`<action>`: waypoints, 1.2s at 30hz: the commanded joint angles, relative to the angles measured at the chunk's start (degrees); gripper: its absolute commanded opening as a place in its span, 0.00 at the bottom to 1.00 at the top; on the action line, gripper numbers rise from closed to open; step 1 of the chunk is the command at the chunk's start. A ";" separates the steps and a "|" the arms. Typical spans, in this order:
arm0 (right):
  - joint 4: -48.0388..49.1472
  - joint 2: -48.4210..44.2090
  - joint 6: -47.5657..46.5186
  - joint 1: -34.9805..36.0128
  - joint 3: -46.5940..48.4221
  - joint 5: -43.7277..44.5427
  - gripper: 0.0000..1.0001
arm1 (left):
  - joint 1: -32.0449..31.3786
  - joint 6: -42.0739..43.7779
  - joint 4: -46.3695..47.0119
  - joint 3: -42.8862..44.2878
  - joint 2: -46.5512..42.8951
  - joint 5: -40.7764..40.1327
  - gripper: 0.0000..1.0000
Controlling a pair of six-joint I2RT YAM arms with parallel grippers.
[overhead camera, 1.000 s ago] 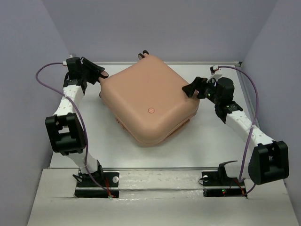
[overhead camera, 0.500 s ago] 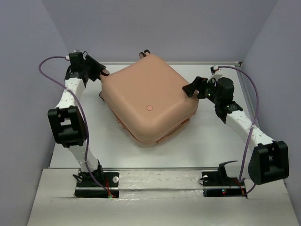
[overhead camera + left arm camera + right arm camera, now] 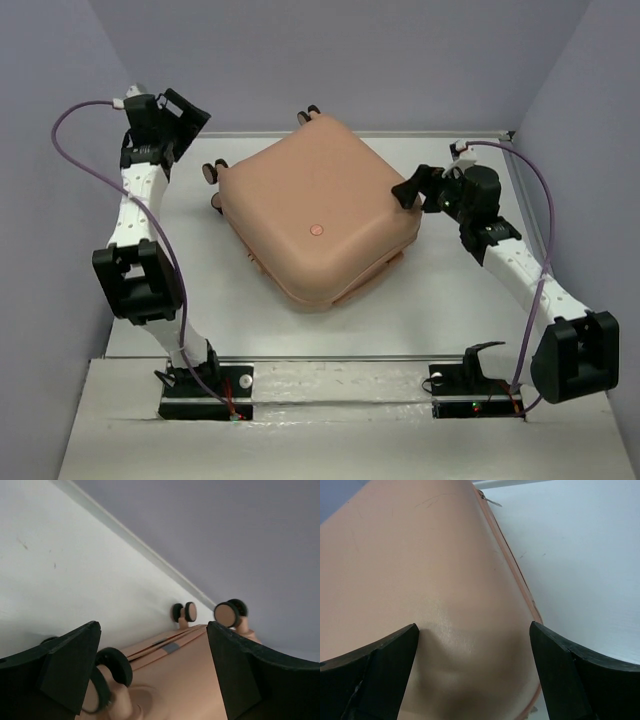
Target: Pack the luggage
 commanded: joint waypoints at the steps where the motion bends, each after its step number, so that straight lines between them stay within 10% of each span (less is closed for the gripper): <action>1: -7.61 -5.82 -3.39 0.25 -0.02 3.04 0.97 | -0.66 0.61 6.93 0.76 -16.66 -2.58 0.99; 3: -8.22 -7.66 -3.40 0.25 -0.02 3.66 0.97 | -2.85 1.74 7.21 -3.19 -23.25 -3.10 0.99; 9: -9.01 -17.59 -1.91 0.25 -5.55 9.18 0.91 | -36.60 10.01 10.89 -23.37 -42.13 -14.95 0.80; 12: -10.94 -24.00 0.20 -0.28 -11.52 15.49 0.49 | -57.92 12.04 11.34 -31.05 -46.38 -24.70 0.61; 18: -9.29 -31.14 4.07 -2.12 -22.16 13.36 0.29 | -88.69 8.45 15.28 -41.77 -44.30 -41.85 0.52; 36: 29.71 -13.14 0.12 -13.81 -35.27 -17.95 0.49 | -96.21 3.51 29.00 -56.74 -25.66 -47.23 0.49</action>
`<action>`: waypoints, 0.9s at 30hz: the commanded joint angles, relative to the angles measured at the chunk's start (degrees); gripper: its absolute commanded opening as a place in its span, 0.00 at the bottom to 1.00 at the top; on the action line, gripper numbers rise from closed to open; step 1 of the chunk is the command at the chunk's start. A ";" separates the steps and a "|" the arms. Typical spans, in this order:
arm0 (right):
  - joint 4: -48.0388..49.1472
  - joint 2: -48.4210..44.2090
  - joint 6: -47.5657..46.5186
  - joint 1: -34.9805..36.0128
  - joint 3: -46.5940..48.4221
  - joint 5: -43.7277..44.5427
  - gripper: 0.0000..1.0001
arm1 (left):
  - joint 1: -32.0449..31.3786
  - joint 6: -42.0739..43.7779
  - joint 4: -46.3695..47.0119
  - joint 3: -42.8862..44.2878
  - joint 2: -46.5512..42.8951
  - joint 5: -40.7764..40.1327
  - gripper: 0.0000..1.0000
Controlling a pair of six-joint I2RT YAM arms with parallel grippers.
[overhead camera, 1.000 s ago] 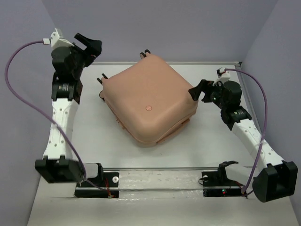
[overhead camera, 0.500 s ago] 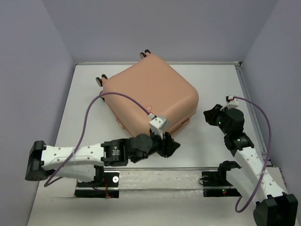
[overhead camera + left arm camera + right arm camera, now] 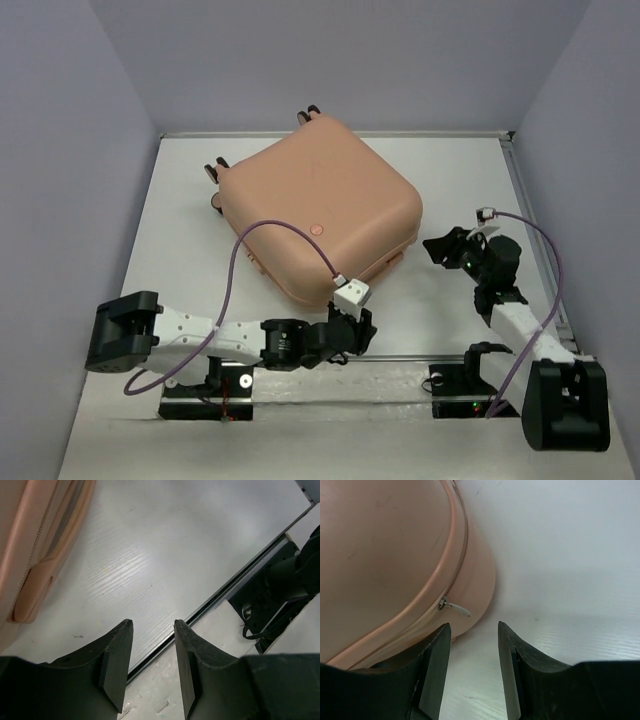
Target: Pack the luggage
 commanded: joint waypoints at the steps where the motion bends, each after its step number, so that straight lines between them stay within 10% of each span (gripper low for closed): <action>1: 16.40 9.25 -1.47 -0.81 -0.19 -12.04 0.48 | -0.36 -0.86 6.49 -0.67 3.97 -4.82 0.49; 14: 30.39 27.54 -1.04 -0.81 3.15 -18.41 0.70 | 3.40 -0.86 7.64 -0.76 9.85 -3.43 0.49; 27: 31.65 27.82 -2.97 7.52 5.60 -18.15 0.70 | 17.65 -5.96 4.83 -2.87 9.95 -11.77 0.49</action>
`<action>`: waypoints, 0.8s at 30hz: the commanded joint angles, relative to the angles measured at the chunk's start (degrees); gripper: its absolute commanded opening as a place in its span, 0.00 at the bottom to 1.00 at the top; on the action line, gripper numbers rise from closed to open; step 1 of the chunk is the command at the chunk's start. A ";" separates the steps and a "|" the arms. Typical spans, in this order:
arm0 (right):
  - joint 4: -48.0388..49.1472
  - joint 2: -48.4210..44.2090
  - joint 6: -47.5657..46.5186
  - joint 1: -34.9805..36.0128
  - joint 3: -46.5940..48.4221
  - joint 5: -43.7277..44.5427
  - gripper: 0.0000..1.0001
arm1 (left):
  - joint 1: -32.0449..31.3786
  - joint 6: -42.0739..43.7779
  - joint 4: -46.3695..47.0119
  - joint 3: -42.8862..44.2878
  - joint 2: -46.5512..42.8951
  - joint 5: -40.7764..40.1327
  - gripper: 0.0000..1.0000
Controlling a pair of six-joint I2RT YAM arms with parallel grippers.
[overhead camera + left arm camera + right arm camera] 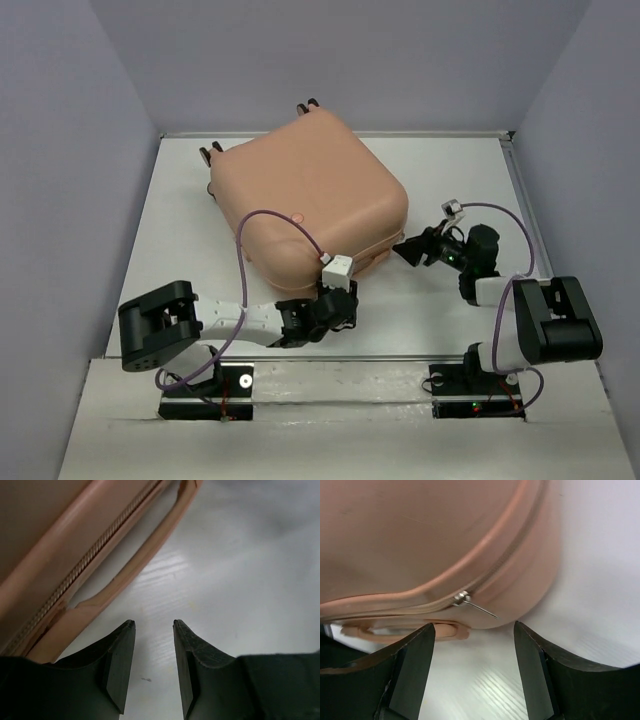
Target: Pack the luggage
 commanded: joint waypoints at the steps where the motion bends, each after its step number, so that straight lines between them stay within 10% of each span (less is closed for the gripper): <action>1: 3.07 -2.70 -1.94 6.51 3.45 2.97 0.70 | 5.50 -3.31 -1.55 -1.49 -2.88 -11.42 0.49; 24: 2.09 3.63 -6.43 8.27 8.02 3.94 0.51 | 1.55 -7.97 -4.81 -3.58 -5.59 -13.62 0.49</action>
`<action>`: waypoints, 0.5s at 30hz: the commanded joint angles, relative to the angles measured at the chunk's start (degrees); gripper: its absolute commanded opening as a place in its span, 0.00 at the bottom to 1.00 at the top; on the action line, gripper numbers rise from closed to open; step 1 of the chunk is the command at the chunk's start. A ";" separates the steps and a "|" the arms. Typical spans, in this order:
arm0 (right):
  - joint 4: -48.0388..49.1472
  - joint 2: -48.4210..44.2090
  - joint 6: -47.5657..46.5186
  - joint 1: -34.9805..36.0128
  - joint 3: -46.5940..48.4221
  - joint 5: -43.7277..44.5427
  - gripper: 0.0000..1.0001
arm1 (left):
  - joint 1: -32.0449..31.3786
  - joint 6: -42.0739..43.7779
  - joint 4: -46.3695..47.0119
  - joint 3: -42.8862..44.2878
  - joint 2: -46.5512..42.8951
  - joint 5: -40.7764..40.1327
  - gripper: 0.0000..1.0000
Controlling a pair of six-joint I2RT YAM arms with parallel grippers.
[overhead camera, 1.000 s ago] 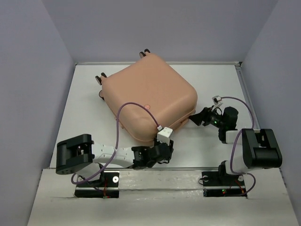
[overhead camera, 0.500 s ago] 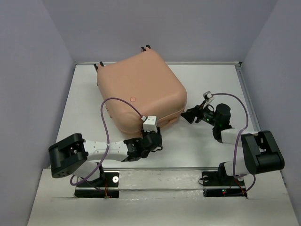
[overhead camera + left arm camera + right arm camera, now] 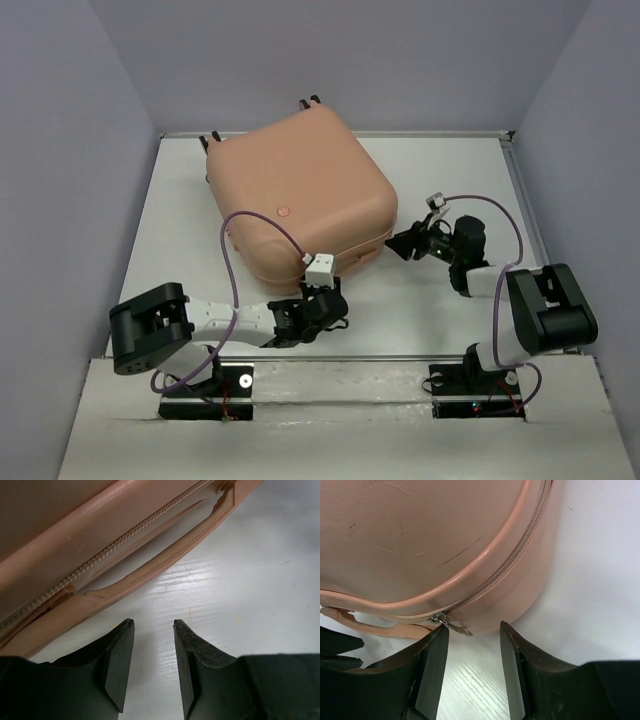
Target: Pack the luggage
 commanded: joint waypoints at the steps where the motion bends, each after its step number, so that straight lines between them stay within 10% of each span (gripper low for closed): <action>1: 5.22 1.71 -0.20 0.65 3.02 -1.96 0.49 | -1.23 -4.80 -0.11 -1.61 -4.31 -5.90 0.50; 15: 12.25 0.22 3.58 2.23 0.21 -2.58 0.30 | -1.14 -23.10 -7.43 -24.36 -41.84 -5.03 0.83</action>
